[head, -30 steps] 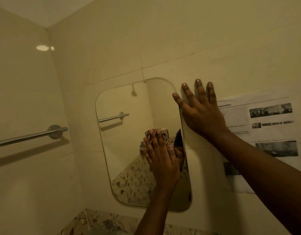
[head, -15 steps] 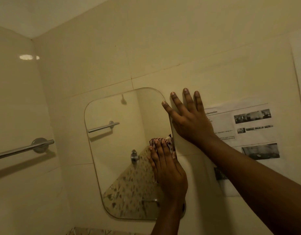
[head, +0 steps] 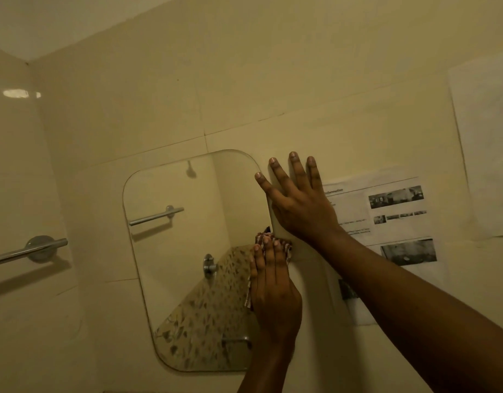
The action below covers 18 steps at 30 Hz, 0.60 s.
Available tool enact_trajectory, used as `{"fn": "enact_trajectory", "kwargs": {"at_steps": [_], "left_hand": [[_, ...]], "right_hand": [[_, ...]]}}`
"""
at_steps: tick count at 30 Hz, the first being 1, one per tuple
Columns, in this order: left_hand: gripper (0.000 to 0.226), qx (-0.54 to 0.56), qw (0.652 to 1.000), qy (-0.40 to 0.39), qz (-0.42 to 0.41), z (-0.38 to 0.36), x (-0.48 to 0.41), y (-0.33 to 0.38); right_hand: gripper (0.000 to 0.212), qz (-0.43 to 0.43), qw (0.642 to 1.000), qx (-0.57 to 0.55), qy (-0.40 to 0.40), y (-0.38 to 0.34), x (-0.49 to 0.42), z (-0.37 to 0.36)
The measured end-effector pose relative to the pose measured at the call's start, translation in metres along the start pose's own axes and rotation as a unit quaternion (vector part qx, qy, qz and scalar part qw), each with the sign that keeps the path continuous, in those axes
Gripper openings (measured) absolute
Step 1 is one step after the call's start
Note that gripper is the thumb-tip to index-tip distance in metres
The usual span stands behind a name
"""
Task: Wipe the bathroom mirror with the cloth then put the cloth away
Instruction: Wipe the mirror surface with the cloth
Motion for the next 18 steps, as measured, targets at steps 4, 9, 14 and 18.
{"fn": "enact_trajectory", "kwargs": {"at_steps": [4,9,14,18], "left_hand": [[0.057,0.079,0.997,0.004,0.008,0.001,0.006,0.006],[0.052,0.355,0.905,-0.046,0.231,0.016,0.024,0.027],[0.031,0.627,0.547,-0.054,0.552,0.063,0.031,0.052],[0.041,0.708,0.351,-0.123,0.6,0.107,0.037,0.059]], "right_hand": [[0.062,-0.001,1.0,-0.007,0.001,0.0,0.0,0.001],[0.062,0.001,1.0,-0.017,-0.001,0.0,0.0,0.001],[0.06,-0.004,0.999,-0.029,-0.016,0.0,0.003,0.004],[0.064,-0.02,0.995,-0.096,-0.035,0.004,0.002,0.022]]}}
Point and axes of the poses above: each hand's wrist, its own x-axis away from the middle knuckle, its own z-axis out of the back of the hand, y = z × x, the point moved 1 cm from there along -x, towards the middle knuckle, and after that the axes turned 9 degrees about x, right-handed, at the moved point
